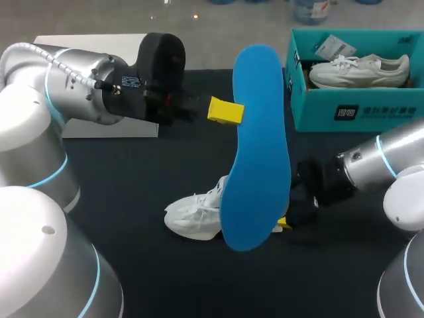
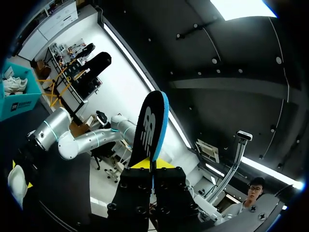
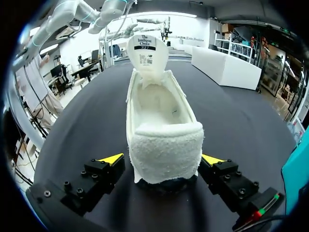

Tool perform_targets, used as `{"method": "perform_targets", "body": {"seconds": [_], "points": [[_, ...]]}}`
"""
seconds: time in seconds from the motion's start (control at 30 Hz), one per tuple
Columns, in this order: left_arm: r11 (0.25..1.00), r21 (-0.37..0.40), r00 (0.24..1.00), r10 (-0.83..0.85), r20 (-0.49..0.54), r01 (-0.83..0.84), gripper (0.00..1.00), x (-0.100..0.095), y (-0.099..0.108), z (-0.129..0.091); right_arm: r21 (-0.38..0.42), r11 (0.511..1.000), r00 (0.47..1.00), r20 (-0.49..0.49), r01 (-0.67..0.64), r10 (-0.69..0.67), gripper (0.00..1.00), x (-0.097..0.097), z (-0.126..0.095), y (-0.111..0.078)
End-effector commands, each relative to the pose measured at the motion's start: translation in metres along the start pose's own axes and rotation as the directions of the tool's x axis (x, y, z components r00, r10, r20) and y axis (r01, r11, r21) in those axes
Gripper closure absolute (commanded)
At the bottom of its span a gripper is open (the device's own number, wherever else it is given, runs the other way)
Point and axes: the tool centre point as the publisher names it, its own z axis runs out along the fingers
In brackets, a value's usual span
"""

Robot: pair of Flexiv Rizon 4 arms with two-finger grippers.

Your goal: Take the shoe out of the shoebox, open the shoe tongue, remove and reinsert the insole, then place the shoe into the shoebox

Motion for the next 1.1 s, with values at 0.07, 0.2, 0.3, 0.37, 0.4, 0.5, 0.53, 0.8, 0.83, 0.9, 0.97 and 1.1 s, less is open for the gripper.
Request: {"method": "perform_targets", "body": {"seconds": [0.07,0.2,0.3,0.37,0.4,0.5,0.53,0.8,0.83,0.9,0.97,1.1], "points": [[1.0,0.001,1.0,0.001,-0.001,-0.001,1.0,-0.001,0.001,0.0,0.221,0.974,0.998,-0.034,-0.05,0.058,0.0,0.0,-0.02,0.014],[1.0,0.001,1.0,0.001,-0.001,-0.001,1.0,-0.001,0.001,0.0,0.303,0.949,0.994,-0.034,-0.085,0.1,0.0,0.003,-0.031,0.025],[1.0,0.001,1.0,0.001,-0.001,-0.001,1.0,-0.001,0.001,0.0,0.352,0.931,0.992,-0.042,-0.098,0.121,0.0,0.005,-0.036,0.034],[1.0,0.001,1.0,0.001,-0.001,-0.001,1.0,-0.001,0.001,0.0,0.399,0.91,0.99,-0.032,-0.116,0.14,0.0,0.005,-0.039,0.038],[1.0,0.001,1.0,0.001,-0.001,-0.001,1.0,-0.001,0.001,0.0,0.426,0.897,0.989,-0.033,-0.119,0.147,0.0,0.006,-0.039,0.041],[1.0,0.001,1.0,0.001,-0.001,-0.001,1.0,-0.001,0.001,0.0,0.476,0.871,0.989,-0.011,-0.124,0.146,0.0,0.006,-0.04,0.046],[1.0,0.001,1.0,0.001,-0.001,-0.001,1.0,-0.001,0.001,0.0,0.489,0.863,0.989,-0.005,-0.125,0.146,0.0,0.006,-0.041,0.048],[1.0,0.001,1.0,0.001,-0.001,-0.001,1.0,-0.001,0.001,0.0,0.588,0.802,0.992,0.008,-0.107,0.126,0.0,0.007,-0.042,0.054],[1.0,0.001,1.0,0.001,-0.001,-0.001,1.0,-0.001,0.001,0.0,0.589,0.801,0.992,0.007,-0.107,0.128,0.0,0.007,-0.042,0.054],[1.0,0.001,1.0,0.001,-0.001,-0.001,1.0,-0.001,0.001,0.0,0.602,0.791,0.991,0.009,-0.113,0.135,0.0,0.008,-0.043,0.055],[1.0,0.001,1.0,0.001,-0.001,-0.001,1.0,-0.001,0.001,0.0,0.621,0.774,0.99,0.02,-0.123,0.141,0.0,0.009,-0.043,0.055],[1.0,0.001,1.0,0.001,-0.001,-0.001,1.0,-0.001,0.001,0.0,0.649,0.748,0.99,0.058,-0.138,0.132,0.0,0.009,-0.043,0.054]]}}
